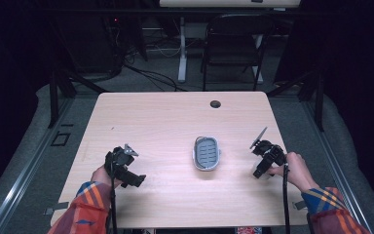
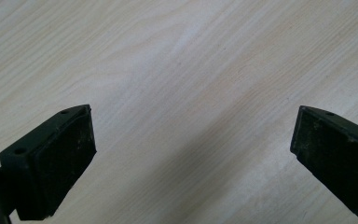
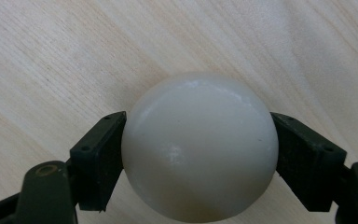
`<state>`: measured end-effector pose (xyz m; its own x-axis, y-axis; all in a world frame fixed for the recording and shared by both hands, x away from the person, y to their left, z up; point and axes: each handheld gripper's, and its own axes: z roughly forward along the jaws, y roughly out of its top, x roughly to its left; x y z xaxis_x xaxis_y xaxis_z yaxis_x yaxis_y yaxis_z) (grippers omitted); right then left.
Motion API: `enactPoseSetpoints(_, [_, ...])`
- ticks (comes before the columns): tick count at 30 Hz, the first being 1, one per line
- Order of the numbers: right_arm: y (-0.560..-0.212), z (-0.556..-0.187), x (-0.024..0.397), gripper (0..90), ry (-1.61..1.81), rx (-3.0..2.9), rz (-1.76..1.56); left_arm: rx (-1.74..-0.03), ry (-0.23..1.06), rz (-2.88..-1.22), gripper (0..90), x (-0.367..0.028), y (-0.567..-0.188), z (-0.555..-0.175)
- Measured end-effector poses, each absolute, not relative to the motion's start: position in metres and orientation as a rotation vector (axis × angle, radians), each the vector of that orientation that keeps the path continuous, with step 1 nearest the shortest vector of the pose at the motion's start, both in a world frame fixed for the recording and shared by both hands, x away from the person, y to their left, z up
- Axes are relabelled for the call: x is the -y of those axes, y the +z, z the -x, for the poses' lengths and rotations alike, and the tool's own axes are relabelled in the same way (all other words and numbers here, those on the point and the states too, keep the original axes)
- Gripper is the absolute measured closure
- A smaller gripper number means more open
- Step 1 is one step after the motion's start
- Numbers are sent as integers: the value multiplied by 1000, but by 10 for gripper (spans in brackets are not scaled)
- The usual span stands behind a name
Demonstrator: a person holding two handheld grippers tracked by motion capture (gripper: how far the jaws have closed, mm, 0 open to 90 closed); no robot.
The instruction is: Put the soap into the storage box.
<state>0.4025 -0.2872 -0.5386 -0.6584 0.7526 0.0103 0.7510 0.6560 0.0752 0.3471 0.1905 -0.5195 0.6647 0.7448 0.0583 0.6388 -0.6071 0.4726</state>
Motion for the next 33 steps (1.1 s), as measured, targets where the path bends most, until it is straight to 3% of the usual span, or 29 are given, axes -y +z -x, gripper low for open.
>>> enactPoseSetpoints(33, [-526, -404, 272, 228, 86, -2877, -1193, -1084, 352, -2474, 0, -190, -520, -347])
